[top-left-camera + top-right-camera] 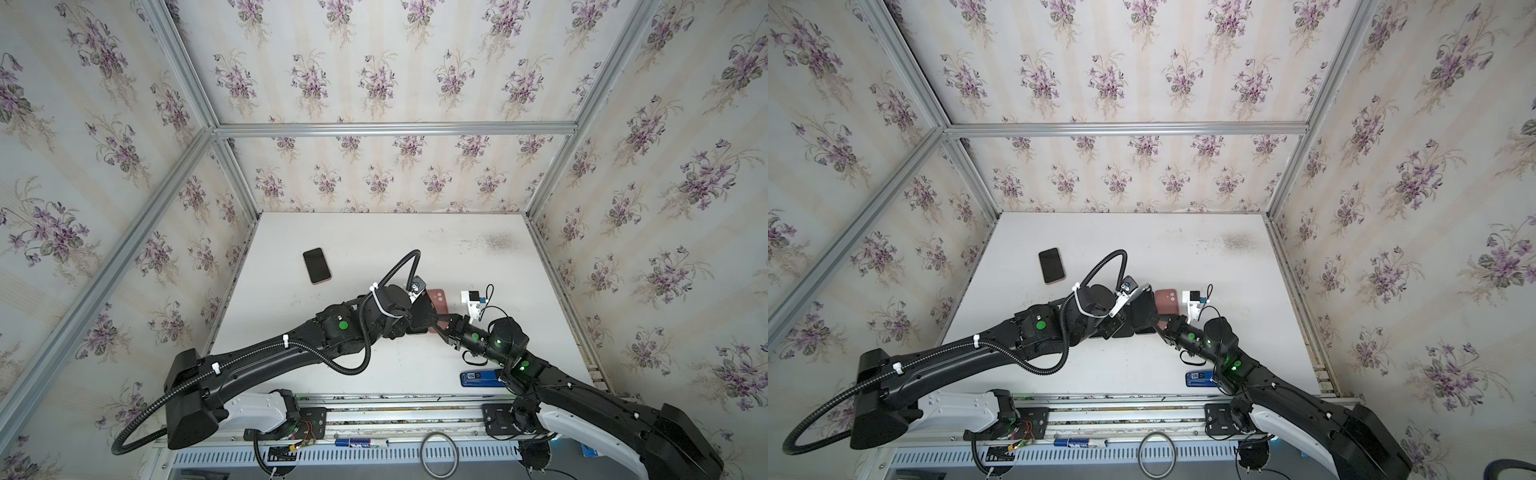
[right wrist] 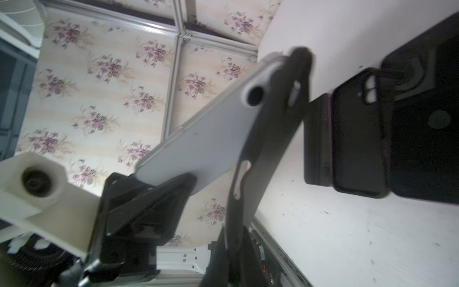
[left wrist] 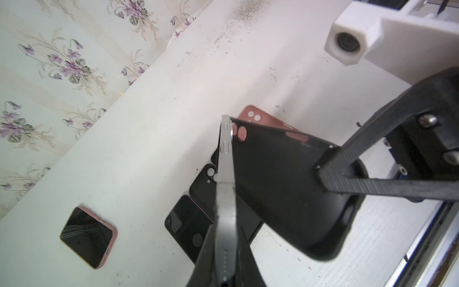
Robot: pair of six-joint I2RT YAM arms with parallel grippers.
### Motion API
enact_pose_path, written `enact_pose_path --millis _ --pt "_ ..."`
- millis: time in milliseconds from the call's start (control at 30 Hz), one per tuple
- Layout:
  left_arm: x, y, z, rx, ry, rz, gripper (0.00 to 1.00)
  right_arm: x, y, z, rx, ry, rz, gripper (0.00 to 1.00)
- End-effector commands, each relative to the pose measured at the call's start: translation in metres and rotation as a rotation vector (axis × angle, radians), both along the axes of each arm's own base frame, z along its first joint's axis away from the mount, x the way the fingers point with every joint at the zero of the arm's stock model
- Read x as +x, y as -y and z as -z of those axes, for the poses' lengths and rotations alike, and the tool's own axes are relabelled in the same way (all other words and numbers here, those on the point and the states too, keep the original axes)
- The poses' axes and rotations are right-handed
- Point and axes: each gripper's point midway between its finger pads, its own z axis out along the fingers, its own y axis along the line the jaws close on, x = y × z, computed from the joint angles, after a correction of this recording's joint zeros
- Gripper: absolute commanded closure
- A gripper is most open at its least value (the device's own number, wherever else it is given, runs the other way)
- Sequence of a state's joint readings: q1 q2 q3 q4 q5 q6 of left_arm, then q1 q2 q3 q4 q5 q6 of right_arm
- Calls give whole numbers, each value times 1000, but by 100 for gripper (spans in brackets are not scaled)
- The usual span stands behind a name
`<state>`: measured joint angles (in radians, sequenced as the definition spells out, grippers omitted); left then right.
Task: Take the phone out of the phone case
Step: Remove the phone case from the phone, then place the phone at the top-center of the table.
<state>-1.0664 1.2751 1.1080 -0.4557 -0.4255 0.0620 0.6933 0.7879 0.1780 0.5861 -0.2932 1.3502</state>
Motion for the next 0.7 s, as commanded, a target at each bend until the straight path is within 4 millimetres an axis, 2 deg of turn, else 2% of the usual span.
enact_pose_path --millis 0,133,267,467,667 --pt "14 -4 -21 25 94 -22 100 2 9 13 -60 -43 52 100" --pt "27 -7 -38 41 136 -22 100 3 12 17 -65 -76 70 100" --pt "44 -12 -44 88 168 -33 100 7 8 19 -83 -96 67 100" --pt "72 -30 -35 194 181 -49 100 23 -3 18 -115 -121 48 100" --pt "102 -55 -19 299 168 -72 100 54 -24 17 -131 -151 21 100"
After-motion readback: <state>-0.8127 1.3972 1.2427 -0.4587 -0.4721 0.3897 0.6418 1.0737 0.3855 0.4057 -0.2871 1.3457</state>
